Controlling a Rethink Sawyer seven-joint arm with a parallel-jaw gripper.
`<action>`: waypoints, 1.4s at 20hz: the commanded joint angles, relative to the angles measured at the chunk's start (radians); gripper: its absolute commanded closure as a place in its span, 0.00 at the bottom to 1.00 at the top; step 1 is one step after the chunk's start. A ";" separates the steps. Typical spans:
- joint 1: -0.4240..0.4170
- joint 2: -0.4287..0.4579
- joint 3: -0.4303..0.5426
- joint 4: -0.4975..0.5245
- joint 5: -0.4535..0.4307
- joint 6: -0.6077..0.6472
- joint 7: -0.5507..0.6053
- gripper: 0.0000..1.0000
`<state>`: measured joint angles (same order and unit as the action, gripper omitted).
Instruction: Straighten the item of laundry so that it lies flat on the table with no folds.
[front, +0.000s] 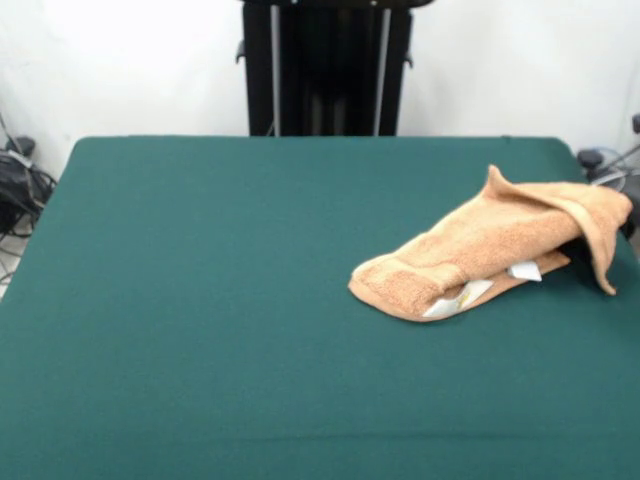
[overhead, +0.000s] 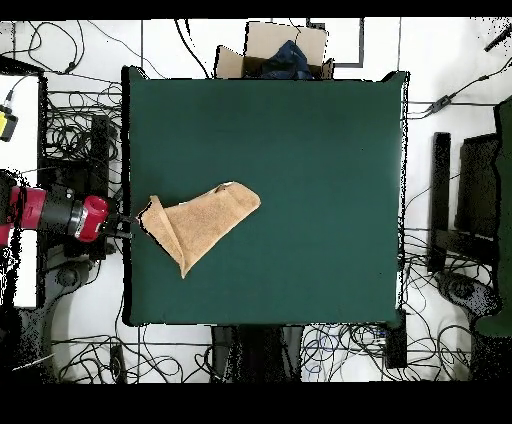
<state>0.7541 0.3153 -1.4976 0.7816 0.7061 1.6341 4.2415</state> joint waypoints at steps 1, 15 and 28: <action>0.059 -0.095 0.201 0.026 -0.198 -0.334 -0.410 0.00; 0.076 -0.150 0.297 0.116 -0.365 -0.409 -0.383 0.00; 0.089 -0.227 0.402 0.308 -0.547 -0.668 -0.386 0.00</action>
<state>0.8631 0.1116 -1.2507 0.9630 0.2349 1.1051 4.0005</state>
